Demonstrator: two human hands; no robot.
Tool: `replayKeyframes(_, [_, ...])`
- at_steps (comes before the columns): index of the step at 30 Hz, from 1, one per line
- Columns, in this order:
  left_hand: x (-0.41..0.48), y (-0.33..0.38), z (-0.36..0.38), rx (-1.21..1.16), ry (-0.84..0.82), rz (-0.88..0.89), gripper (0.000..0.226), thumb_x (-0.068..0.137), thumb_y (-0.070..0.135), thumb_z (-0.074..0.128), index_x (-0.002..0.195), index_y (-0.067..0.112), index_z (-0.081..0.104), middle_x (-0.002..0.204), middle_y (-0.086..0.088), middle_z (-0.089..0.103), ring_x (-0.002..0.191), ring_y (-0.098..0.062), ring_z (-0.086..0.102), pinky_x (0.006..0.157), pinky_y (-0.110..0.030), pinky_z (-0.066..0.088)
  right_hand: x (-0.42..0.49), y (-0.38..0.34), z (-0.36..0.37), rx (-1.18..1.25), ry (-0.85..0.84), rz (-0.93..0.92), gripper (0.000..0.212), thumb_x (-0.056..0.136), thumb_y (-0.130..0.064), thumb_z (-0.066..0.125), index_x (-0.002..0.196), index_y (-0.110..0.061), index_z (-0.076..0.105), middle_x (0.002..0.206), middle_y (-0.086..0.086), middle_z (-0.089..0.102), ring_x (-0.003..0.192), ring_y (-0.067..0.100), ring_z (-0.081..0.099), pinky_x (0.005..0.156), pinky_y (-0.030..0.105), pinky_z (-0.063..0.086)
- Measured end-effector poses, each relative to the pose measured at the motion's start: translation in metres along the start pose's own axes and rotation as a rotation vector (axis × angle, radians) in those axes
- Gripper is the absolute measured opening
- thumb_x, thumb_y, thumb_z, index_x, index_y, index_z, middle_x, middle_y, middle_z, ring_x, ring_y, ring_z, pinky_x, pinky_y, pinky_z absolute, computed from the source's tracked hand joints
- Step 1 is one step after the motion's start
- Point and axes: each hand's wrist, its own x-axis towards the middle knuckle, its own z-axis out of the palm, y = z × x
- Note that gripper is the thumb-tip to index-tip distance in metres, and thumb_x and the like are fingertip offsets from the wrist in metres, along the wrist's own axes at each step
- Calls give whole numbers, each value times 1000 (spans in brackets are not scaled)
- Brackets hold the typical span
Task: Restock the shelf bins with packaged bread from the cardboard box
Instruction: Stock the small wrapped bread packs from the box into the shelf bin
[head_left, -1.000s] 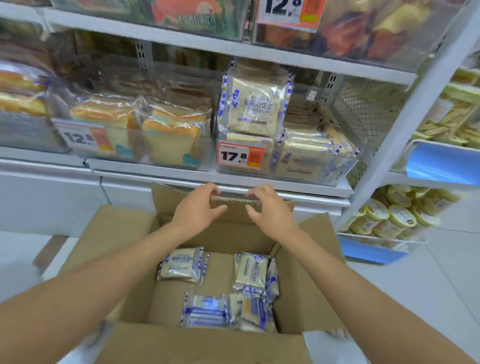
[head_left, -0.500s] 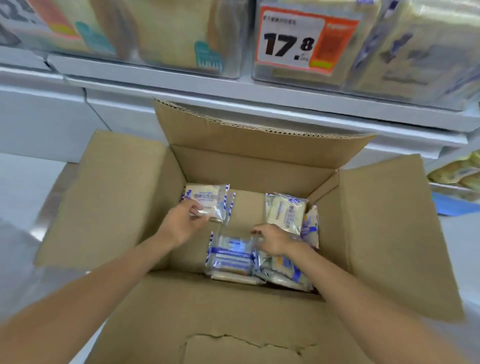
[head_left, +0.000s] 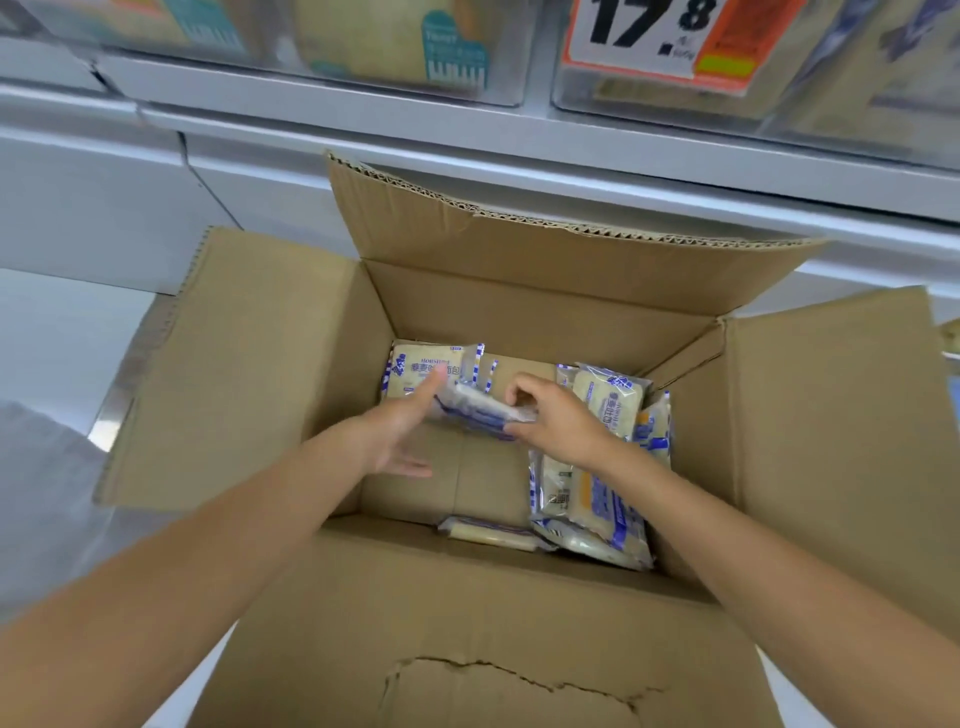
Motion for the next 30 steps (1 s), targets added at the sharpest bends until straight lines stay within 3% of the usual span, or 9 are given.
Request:
replayKeyframes(3, [-5,14,5,-372,-76,-8,20,89,-4,58,107,4,54,99,-18,65,74,-25,71,64,-32,61,-15,-17,-26,59,-129,21,20,78,-12,77,91,-16,63,107,-10,58,93,5,57,84,19,44])
replayKeyframes(5, [-3,15,8,-313,12,97,34,83,-22,45,103,5,53,86,-15,64,70,-20,68,63,-28,60,-20,-12,-33,228,-141,136,12,81,-10,76,87,-16,67,104,-8,62,87,12,64,80,24,51])
replayKeyframes(9, [-6,0,8,-70,47,119,33,87,-12,54,111,10,53,88,-8,60,80,-17,63,81,-36,58,-18,15,-18,227,-43,171,13,84,1,70,81,-11,68,84,-2,68,77,3,64,82,29,49])
replayKeyframes(14, [-1,-13,-5,-35,83,249,32,90,-2,57,119,12,56,103,-12,63,87,-17,63,79,-27,56,-13,44,-1,23,20,268,30,88,-13,69,117,-13,62,121,2,60,113,16,54,91,23,40])
replayKeyframes(18, [1,-18,-10,80,93,328,33,88,-2,59,118,11,58,98,-12,63,90,-20,60,82,-28,54,-2,52,27,-358,-139,301,73,80,-51,72,140,-19,45,144,9,39,134,27,35,107,37,34])
replayKeyframes(20, [2,-19,-9,121,71,324,28,88,-2,59,112,13,59,98,-9,64,90,-19,61,80,-27,54,4,53,49,-602,-227,335,96,71,-66,69,147,-19,33,150,12,27,138,31,25,111,44,27])
replayKeyframes(23, [6,-23,-9,176,37,324,26,87,-2,58,107,14,59,96,-6,65,89,-18,60,75,-25,53,14,54,76,-850,-251,313,100,69,-58,72,145,-15,24,144,14,30,132,34,30,108,45,29])
replayKeyframes(26, [14,-21,-12,222,72,362,35,86,-2,61,118,12,56,108,-8,60,86,-15,58,84,-30,51,21,42,55,-356,-181,399,72,74,-42,71,134,-21,37,131,6,49,118,28,49,94,35,41])
replayKeyframes(30, [22,-11,-12,335,-24,420,92,75,15,81,150,26,28,147,8,36,131,-13,41,113,-35,34,8,0,-15,439,-320,477,35,78,-19,58,112,-16,62,108,3,57,73,12,49,58,23,40])
